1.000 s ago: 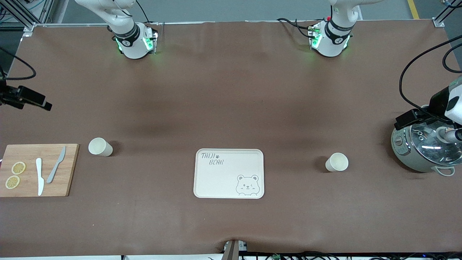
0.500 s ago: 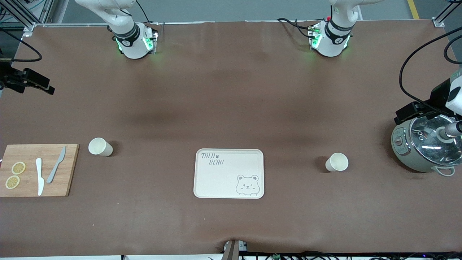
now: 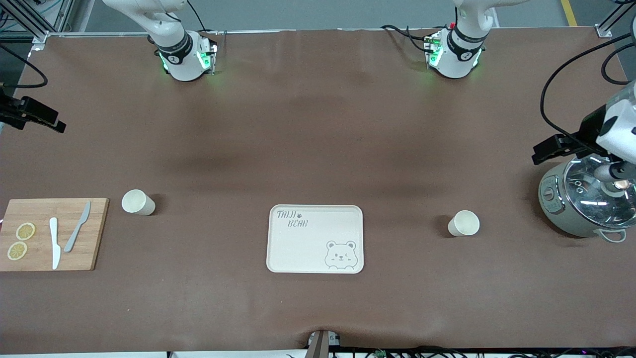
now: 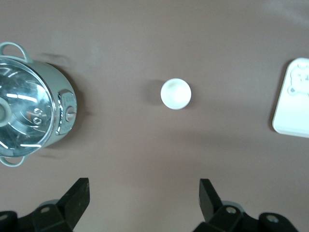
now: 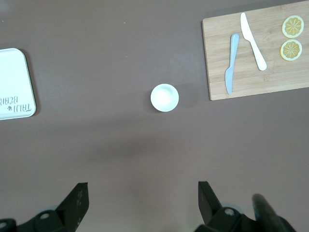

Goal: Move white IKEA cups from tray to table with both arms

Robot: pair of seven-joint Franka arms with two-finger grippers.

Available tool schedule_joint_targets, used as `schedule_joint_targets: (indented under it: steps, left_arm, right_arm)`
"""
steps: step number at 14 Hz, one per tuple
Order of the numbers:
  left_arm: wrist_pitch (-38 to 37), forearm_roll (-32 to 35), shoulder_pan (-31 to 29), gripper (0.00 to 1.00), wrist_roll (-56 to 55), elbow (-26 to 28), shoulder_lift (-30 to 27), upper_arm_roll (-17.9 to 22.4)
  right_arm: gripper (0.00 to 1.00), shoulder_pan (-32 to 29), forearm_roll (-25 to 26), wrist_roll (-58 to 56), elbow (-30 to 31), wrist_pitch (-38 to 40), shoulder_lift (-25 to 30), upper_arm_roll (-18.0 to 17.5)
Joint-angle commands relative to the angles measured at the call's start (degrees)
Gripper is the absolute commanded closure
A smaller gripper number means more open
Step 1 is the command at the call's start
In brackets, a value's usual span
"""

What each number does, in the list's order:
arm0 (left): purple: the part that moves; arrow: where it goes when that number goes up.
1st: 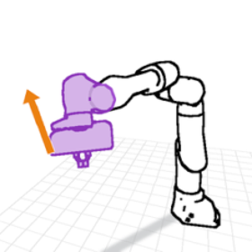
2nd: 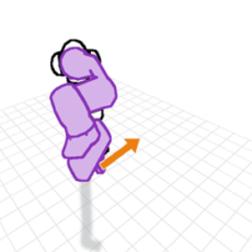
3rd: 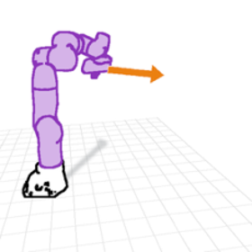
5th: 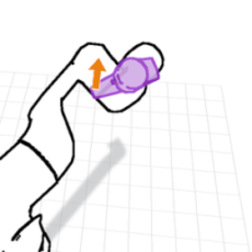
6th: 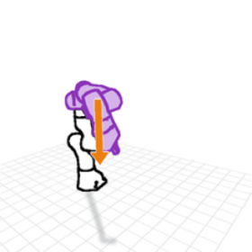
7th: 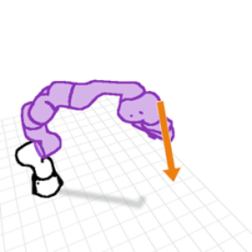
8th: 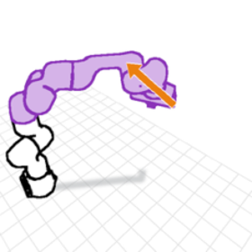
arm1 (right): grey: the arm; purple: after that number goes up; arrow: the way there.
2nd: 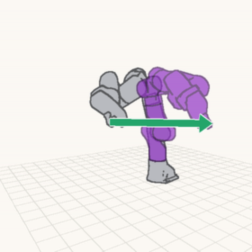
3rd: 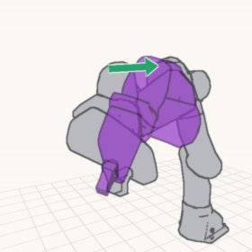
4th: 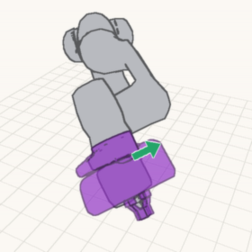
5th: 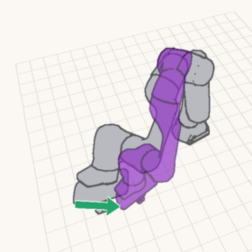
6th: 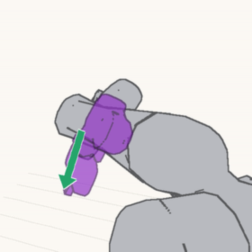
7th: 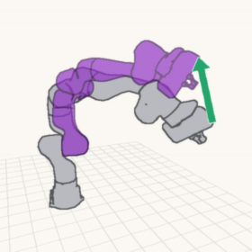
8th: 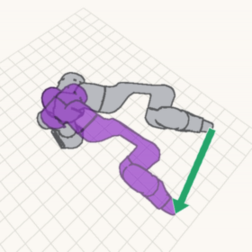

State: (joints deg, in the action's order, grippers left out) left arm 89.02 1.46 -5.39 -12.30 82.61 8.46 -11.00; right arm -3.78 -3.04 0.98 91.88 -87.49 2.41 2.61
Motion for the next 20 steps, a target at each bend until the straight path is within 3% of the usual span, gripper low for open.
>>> schedule_joint_targets:
  steps: [1,17,19,20]
  left_arm:
    - [-1.7,1.1,-0.2,0.00,-0.1,-0.1,-1.2,-1.0]
    - [-5.5,0.5,-0.4,0.00,1.0,0.5,-7.9,-0.9]
    - [-5.5,0.2,3.1,0.00,1.6,2.1,-9.6,1.2]
    - [-5.5,0.3,6.8,0.00,1.6,3.5,-10.8,4.6]
  right_arm:
    - [0.00,1.1,1.1,0.7,1.0,0.0,1.1,0.6]
    - [0.00,1.1,1.0,0.8,1.0,-0.1,0.1,0.6]
    - [0.00,1.1,1.0,0.8,1.0,-0.1,0.1,0.6]
    - [0.00,1.1,1.0,0.8,1.0,-0.1,0.1,0.6]
